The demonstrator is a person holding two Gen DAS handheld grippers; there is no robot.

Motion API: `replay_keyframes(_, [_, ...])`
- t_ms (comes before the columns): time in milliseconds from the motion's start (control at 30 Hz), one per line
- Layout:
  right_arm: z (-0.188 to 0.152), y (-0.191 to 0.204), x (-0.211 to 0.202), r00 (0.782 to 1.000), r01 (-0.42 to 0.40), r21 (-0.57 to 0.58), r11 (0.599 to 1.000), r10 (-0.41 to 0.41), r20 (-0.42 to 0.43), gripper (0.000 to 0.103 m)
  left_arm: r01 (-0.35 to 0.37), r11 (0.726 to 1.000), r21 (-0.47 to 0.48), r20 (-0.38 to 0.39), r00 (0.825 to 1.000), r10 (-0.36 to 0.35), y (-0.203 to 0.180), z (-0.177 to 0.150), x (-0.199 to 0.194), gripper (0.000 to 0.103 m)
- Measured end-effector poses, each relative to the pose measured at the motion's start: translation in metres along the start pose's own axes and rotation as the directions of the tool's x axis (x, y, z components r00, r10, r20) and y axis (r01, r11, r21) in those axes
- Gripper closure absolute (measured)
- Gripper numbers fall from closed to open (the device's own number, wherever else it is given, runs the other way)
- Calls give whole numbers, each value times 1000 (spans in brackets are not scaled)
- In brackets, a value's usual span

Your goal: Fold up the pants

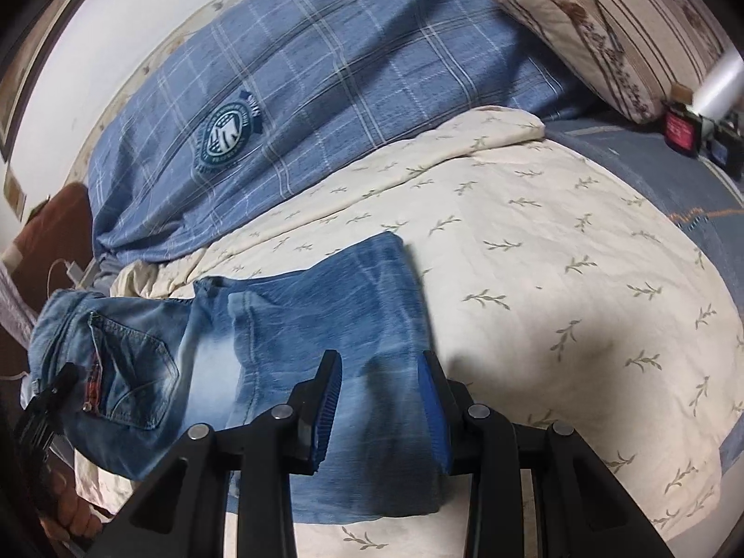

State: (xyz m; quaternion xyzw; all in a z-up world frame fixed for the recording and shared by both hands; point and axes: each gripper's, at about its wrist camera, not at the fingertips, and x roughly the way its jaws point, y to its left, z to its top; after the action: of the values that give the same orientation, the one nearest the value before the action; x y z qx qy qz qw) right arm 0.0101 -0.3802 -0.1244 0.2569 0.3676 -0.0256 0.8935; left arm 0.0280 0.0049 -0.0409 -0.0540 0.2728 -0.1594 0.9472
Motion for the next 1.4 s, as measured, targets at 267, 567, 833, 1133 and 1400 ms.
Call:
replay_keyframes(267, [2,-8,-2,997,-73,47,996,74,-7,66,41,978,205,-38,999,-34,-85,-10,9,69])
replay_keyframes(567, [16,-49,-13,996,-88,209,974,80,49,65,117,928,354,-168,984,-61,-169,-51,58,70])
replay_keyframes(833, [20,-77,-15,987,-163,316,935,154,55,66,197,889,413,-187,974,-129,-205,-53,62,40])
replay_keyframes(1133, [20,-54,-20,939,-343,263,902,332,88,41,217,897,386,-133,975,-178,-166,-18,19,37])
replay_keyframes(1400, [18,-31,4,886,-448,279,849,464,8,38,182,970,160,-63,983,-174,-64,15,14,24])
